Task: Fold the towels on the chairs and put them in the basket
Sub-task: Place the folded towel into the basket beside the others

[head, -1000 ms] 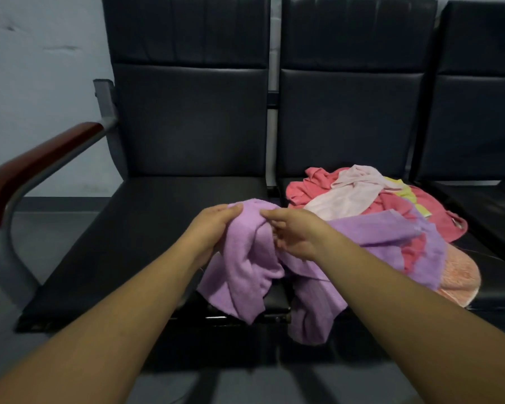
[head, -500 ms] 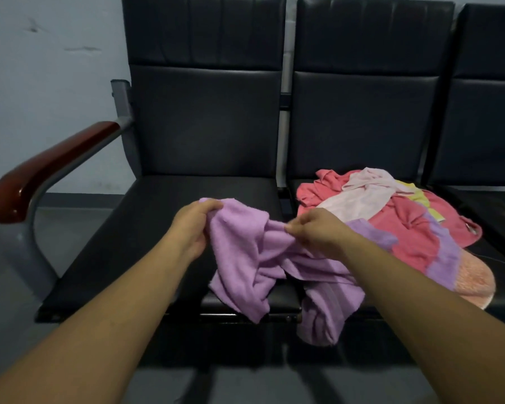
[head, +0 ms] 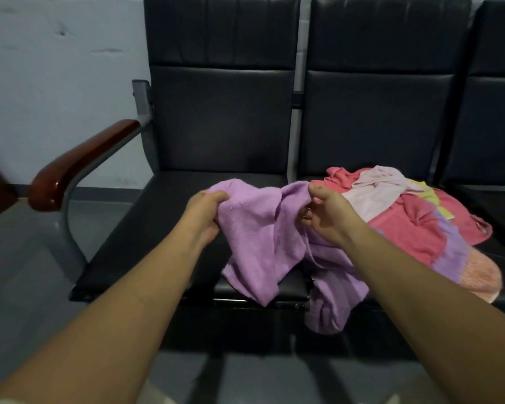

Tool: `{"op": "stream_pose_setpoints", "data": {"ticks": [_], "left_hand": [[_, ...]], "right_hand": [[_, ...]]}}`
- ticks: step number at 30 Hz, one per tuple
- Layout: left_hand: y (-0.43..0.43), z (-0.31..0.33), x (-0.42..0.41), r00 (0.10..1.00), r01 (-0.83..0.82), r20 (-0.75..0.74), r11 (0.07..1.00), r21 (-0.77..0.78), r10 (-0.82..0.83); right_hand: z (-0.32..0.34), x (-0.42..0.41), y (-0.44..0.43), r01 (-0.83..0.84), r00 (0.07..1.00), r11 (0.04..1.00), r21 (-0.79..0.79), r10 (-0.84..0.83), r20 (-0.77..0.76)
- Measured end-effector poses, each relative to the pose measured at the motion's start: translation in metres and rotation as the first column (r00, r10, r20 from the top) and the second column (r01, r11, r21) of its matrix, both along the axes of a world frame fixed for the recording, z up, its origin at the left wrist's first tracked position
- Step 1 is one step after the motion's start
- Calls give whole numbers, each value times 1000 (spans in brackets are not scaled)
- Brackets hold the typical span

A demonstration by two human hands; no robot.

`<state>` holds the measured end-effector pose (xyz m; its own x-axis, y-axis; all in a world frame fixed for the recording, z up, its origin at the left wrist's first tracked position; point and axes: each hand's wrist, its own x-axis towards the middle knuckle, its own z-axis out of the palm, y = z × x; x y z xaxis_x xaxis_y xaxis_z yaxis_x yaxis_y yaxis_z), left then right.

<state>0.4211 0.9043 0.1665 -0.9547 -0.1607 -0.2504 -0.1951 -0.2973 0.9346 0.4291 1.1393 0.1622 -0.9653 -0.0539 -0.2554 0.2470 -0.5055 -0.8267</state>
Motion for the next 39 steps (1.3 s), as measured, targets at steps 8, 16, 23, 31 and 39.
{"op": "stream_pose_setpoints", "data": {"ticks": [8,16,23,31,39], "left_hand": [[-5,75,9,981,10,-188,970,243,37],[-30,159,32,925,12,-380,1000,27,-1],[-67,168,44,947,-239,-320,624,-744,-18],[-79,173,59,938,-203,-331,602,-772,-107],[-99,186,49,908,-315,-416,720,-618,40]], "right_hand": [[95,5,-3,157,966,974,163,-117,-232],[178,27,6,227,926,945,-236,-285,-250],[189,53,7,248,924,965,-84,-262,-277],[179,58,-1,91,995,990,106,-85,-60],[191,43,26,359,908,686,633,-100,-406]]}}
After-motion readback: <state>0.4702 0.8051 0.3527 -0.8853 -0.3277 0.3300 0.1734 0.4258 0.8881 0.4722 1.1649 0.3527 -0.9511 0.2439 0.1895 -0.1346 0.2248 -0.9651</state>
